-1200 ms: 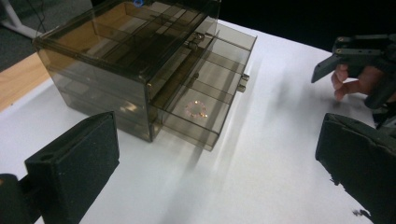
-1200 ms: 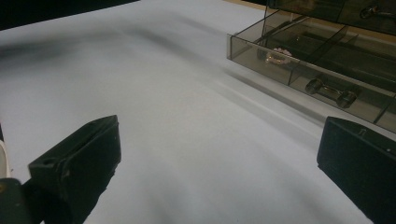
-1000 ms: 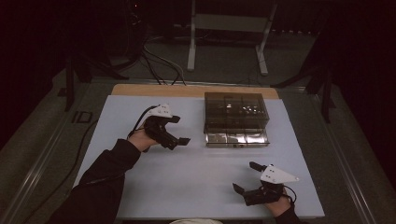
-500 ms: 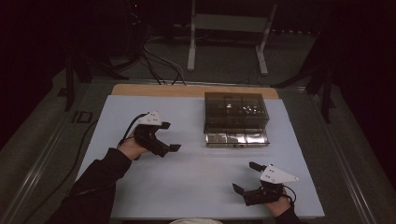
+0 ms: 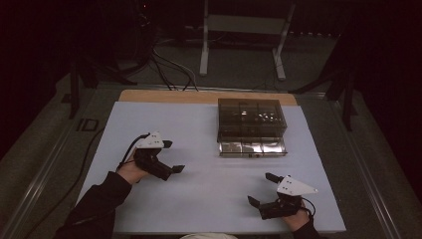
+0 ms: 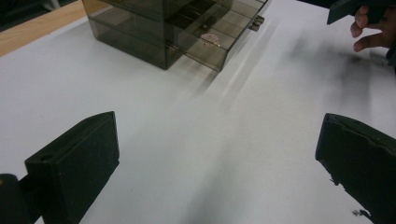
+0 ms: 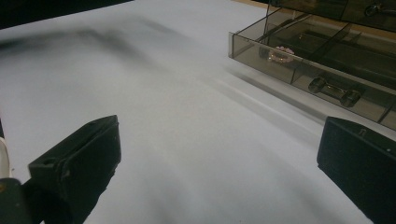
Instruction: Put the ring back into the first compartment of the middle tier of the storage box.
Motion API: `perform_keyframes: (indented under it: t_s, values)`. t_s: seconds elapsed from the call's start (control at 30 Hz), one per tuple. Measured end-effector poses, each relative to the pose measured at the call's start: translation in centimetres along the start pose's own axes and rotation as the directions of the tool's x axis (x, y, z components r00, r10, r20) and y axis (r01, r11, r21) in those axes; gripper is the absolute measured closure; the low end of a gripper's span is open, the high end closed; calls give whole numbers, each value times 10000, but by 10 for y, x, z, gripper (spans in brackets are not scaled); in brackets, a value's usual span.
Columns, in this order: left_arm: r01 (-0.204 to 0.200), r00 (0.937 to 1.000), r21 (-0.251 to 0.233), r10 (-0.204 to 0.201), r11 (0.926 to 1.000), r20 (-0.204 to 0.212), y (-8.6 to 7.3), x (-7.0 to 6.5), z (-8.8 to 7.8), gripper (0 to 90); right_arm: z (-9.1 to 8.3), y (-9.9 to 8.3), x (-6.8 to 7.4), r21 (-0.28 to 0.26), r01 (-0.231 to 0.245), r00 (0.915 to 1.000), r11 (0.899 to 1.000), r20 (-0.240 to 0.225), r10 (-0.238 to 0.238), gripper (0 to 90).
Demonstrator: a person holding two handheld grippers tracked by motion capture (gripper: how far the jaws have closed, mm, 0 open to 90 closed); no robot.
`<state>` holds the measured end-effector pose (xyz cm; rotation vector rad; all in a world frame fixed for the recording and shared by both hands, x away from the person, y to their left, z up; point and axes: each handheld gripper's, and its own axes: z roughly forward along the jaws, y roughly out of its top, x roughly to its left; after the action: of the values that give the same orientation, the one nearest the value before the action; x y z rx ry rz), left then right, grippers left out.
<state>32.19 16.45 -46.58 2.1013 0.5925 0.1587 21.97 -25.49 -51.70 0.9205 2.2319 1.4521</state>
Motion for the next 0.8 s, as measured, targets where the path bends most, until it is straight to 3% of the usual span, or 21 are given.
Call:
perform_keyframes:
  t_s: [0.47, 0.8]
  values:
    - [227, 9997, -5, -227, 9997, 35, -36, -11, -3, 11, 0, 0, 1, 29, 62, 10000, 10000, -6, -62, 0]
    - [422, 9991, 99, -423, 9991, 57, -58, -19, -15, 11, 0, 0, 1, 44, 90, 10000, 9999, -24, -90, 0]
